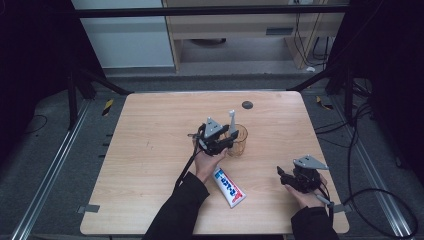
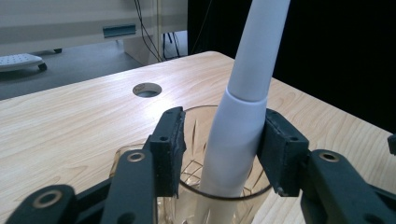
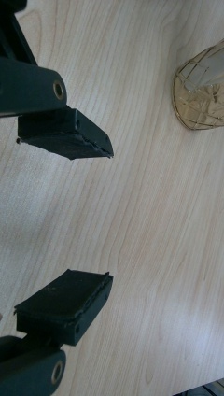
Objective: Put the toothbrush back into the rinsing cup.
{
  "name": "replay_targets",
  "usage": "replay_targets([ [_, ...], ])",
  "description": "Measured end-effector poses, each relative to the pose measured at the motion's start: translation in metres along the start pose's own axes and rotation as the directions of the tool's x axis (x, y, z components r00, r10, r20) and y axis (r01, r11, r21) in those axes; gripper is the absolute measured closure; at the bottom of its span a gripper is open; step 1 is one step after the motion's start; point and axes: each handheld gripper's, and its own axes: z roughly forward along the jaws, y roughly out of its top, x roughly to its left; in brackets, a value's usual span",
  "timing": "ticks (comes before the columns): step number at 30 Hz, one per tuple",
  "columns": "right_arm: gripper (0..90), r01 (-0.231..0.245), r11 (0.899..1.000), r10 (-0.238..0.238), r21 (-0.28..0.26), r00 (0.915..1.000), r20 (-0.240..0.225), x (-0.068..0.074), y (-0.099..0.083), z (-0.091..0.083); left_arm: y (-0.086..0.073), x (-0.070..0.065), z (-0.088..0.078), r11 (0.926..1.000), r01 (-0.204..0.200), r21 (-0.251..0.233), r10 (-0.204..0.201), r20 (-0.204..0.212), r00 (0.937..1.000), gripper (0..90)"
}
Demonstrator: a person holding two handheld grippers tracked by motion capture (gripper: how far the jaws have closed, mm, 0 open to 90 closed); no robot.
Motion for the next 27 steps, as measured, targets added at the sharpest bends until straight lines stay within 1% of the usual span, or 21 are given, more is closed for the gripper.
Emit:
replay_targets([
  [6,32.1,0.001,1.0,-0.001,0.001,1.0,0.0,0.001,0.0,0.0,0.0,0.002,-0.006,1.0,-0.004,0.006,0.004,0.005,1.0,48.5],
  [8,32.1,0.001,1.0,-0.001,0.0,1.0,0.002,0.001,0.001,0.0,0.0,0.004,-0.013,1.0,-0.005,0.008,0.005,0.01,0.9999,47.3],
  [13,31.9,-0.003,1.0,0.003,-0.001,1.0,0.004,0.001,0.001,0.0,-0.001,0.007,-0.026,0.9992,-0.033,0.024,0.033,-0.001,0.9995,44.6],
  [15,31.7,-0.004,1.0,0.004,-0.005,1.0,0.004,0.001,0.001,0.0,-0.001,0.009,-0.033,0.9992,-0.03,0.026,0.03,-0.001,0.9996,44.1],
  [16,31.5,-0.005,1.0,0.005,-0.006,1.0,0.004,0.001,0.002,0.0,-0.001,0.009,-0.033,0.9992,-0.03,0.026,0.03,-0.001,0.9996,43.9],
  [18,31.3,-0.003,1.0,0.003,-0.005,1.0,0.005,0.001,0.002,0.0,-0.001,0.013,-0.043,0.9986,-0.033,0.041,0.034,-0.014,0.9993,43.4],
  [20,31.2,-0.005,1.0,0.006,-0.006,1.0,0.004,0.002,0.002,-0.001,-0.002,0.016,-0.049,0.9983,-0.029,0.05,0.031,-0.022,0.9993,43.0],
  [22,31.2,-0.009,1.0,0.009,-0.008,1.0,0.003,0.002,0.003,-0.002,-0.003,0.021,-0.055,0.9968,-0.027,0.075,0.029,-0.027,0.9992,42.4],
  [23,31.2,-0.009,1.0,0.009,-0.01,1.0,0.001,0.003,0.004,-0.002,-0.003,0.021,-0.055,0.9968,-0.027,0.075,0.029,-0.027,0.9992,42.1],
  [24,31.1,-0.004,1.0,0.004,-0.011,1.0,0.003,0.003,0.004,-0.002,-0.004,0.026,-0.063,0.9952,-0.037,0.091,0.041,-0.043,0.9982,41.7],
  [27,31.2,-0.008,1.0,0.008,-0.017,1.0,0.001,0.003,0.005,-0.004,-0.004,0.031,-0.074,0.9923,-0.054,0.112,0.06,-0.056,0.9966,40.7],
])
